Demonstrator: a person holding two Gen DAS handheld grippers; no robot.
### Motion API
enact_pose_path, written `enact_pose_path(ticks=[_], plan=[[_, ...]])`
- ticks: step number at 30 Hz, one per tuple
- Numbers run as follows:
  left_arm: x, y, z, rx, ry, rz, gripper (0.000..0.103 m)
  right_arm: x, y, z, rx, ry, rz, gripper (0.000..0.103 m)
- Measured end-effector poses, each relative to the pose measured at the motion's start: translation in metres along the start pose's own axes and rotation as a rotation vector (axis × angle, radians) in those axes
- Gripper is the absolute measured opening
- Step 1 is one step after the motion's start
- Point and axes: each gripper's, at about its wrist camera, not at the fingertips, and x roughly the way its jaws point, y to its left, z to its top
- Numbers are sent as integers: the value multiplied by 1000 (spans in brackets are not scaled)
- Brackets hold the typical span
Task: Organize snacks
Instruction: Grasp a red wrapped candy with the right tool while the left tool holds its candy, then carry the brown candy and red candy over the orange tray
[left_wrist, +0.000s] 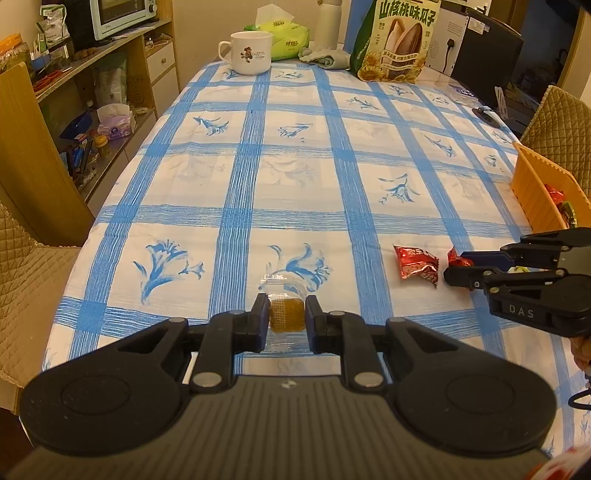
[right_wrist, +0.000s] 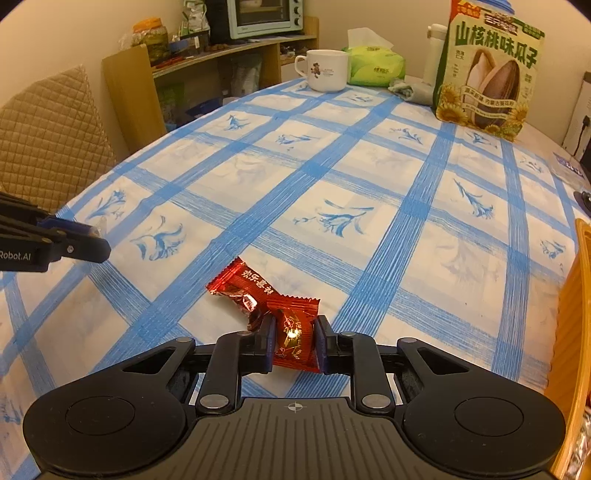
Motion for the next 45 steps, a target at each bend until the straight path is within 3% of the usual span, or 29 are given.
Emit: enact_pose_path(ticks=[8, 19, 35, 45], plan=[[-18, -9, -4, 20, -18, -27, 18, -34, -3, -6, 126, -32, 22, 22], [-51, -44, -10, 66, -34, -129, 18, -107, -11, -36, 284, -77, 41, 22], [-72, -166, -13, 248, -58, -319, 18, -214, -72, -103, 459, -152, -105, 22], [-71, -242, -6, 309, -76, -393, 18, -254, -124, -125, 501, -194, -175, 22]])
